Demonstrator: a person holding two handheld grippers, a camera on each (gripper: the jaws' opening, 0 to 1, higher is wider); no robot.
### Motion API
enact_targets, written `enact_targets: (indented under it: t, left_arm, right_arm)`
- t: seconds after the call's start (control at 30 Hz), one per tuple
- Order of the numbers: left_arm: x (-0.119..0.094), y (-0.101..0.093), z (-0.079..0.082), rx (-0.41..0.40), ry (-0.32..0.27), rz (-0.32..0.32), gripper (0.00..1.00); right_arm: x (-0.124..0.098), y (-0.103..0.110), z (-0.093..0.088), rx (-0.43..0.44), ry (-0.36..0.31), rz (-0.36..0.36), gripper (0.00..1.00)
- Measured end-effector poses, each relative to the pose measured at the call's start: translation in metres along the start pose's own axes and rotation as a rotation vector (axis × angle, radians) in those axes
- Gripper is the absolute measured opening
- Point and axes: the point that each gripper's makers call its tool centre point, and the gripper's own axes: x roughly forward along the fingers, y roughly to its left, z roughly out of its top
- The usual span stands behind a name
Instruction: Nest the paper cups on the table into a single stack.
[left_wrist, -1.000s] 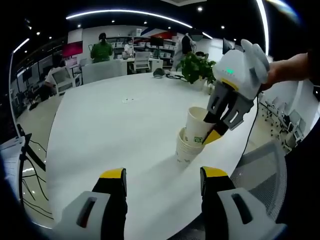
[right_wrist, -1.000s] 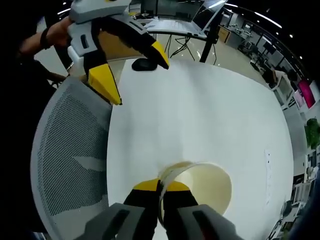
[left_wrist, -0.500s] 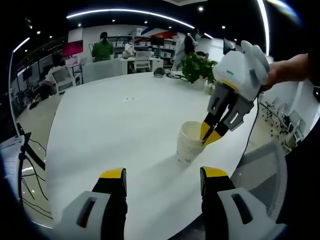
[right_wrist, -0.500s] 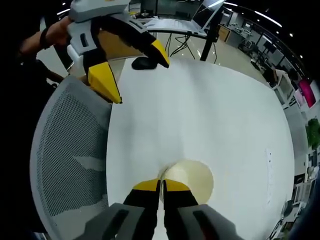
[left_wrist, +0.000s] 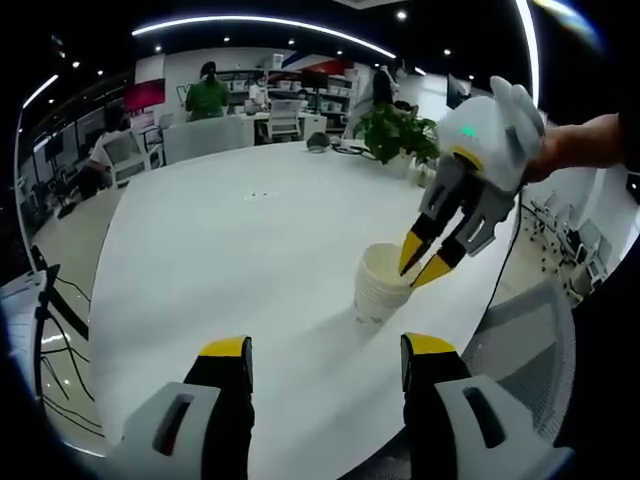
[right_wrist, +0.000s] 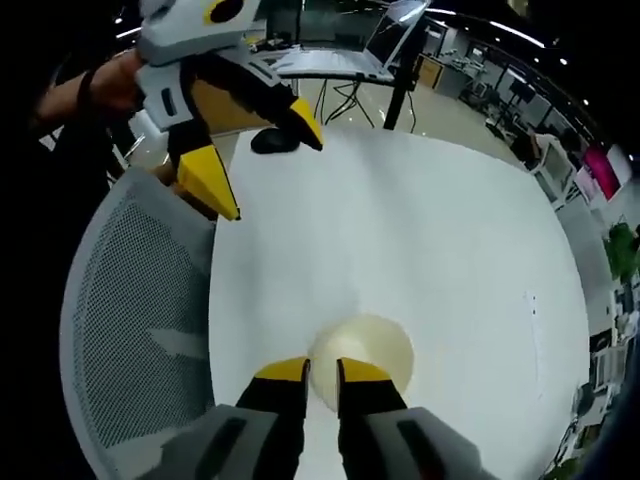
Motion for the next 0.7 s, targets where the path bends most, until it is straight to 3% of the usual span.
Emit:
enact_targets:
  t: [0.43,0.53,0.7]
  left_arm:
    - [0.007,-0.005,0.002,0.009,0.012,-0.014,0.59]
    - [0.009,-0.006,0.002,0.009,0.012,-0.015,0.59]
    - [0.013,-0.008,-0.002,0.006,0.018,-0.021,0.59]
  right_arm:
    - [-0.018,-0.027,-0.007,0.180,-0.163,-0.138,0.23]
    - [-0.022,-0.039,-0.013,0.222,-0.199,-0.169,0.27]
    - [-0.023,-0.037,-0.028,0.293,-0.238,-0.195,0.33]
